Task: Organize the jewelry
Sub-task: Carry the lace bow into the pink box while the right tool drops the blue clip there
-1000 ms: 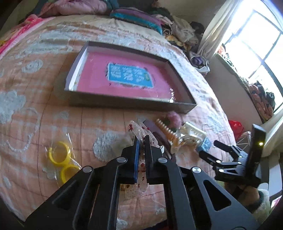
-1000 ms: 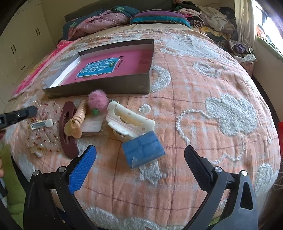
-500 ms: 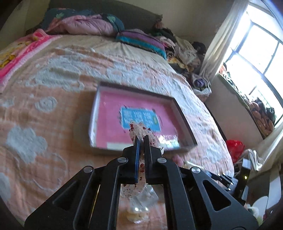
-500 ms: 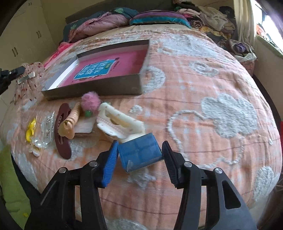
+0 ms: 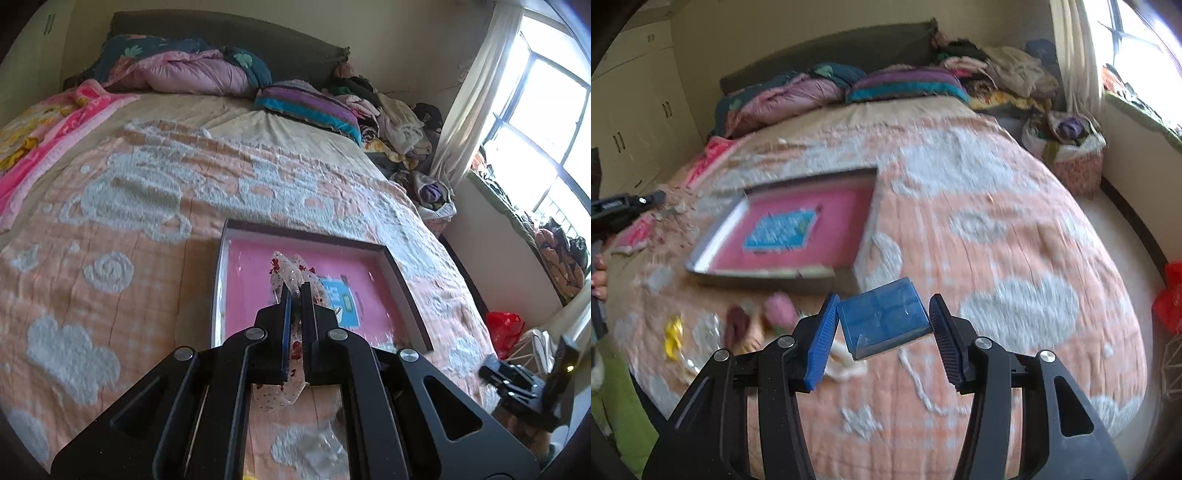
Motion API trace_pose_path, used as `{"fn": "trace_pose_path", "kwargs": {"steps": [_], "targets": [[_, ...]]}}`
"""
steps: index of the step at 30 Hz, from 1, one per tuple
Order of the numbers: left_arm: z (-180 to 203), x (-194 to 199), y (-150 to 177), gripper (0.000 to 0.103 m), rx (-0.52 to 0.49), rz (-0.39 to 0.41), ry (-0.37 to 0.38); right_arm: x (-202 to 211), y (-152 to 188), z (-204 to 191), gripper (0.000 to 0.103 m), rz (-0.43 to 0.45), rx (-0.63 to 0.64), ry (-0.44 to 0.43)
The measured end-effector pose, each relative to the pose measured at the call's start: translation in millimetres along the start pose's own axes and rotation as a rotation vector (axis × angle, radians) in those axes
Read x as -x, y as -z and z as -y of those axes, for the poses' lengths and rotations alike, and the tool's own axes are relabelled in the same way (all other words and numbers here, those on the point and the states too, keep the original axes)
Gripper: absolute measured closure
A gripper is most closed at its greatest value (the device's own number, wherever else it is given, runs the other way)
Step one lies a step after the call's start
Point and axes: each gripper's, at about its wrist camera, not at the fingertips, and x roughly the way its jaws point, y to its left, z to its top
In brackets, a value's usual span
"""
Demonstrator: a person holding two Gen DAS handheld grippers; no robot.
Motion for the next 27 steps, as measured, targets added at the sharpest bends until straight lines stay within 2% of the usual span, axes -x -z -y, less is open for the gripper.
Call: {"fn": "trace_pose_path", "kwargs": {"steps": [6,15,19,27], "targets": [[0.4,-20.7,-9.7,0.103,-0.014,0.014,-0.022,-5.5,-37.9,-26.8,0.054,0.038,0.048,-0.044],[-7.0,-59.3,-5.5,0.103,-0.015,-0.037,-0.028,-35.6,-74.3,-63.2,0.054,0.025,0.107,-0.082],[-12.1,-71.9,-0.5,0.103,-0.007,-0.062,-0.027,-58.0,-80.7,-75.3,0.054,-0.007,0.124,-0.086],[-14.2,-86.9,9.6,0.102,-0.011,-0.103,-0.026,-97.7,-72.5,-84.9,0.054,-0.079,0.126,-0.045]]}}
